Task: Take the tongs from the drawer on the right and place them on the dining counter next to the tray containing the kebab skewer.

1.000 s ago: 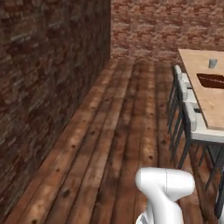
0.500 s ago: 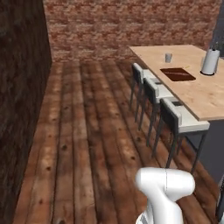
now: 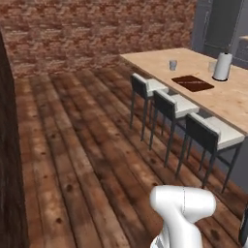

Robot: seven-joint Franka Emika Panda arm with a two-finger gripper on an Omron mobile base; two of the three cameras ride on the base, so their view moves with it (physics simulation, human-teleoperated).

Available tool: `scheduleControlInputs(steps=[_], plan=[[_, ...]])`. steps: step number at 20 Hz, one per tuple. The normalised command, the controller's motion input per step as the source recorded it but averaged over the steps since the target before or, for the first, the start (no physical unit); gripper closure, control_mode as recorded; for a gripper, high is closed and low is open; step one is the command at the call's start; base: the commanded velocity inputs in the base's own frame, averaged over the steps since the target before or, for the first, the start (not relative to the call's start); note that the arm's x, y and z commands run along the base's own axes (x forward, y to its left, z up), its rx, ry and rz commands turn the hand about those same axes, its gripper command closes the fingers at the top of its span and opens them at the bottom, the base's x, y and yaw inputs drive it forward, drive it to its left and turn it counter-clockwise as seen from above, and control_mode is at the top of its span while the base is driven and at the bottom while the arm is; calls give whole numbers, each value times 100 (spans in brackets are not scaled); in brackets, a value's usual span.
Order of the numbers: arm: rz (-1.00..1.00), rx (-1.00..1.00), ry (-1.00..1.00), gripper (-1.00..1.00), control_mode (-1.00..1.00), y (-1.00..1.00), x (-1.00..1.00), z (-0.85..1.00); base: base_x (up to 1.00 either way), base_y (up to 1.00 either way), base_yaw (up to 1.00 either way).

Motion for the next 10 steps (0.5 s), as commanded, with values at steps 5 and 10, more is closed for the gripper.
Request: scheduleControlInputs(steps=[5, 10], plan=[[0, 0, 0, 100, 100, 0, 0, 0, 100, 96, -50], [0, 0, 0, 100, 100, 0, 0, 0, 97, 100, -51]])
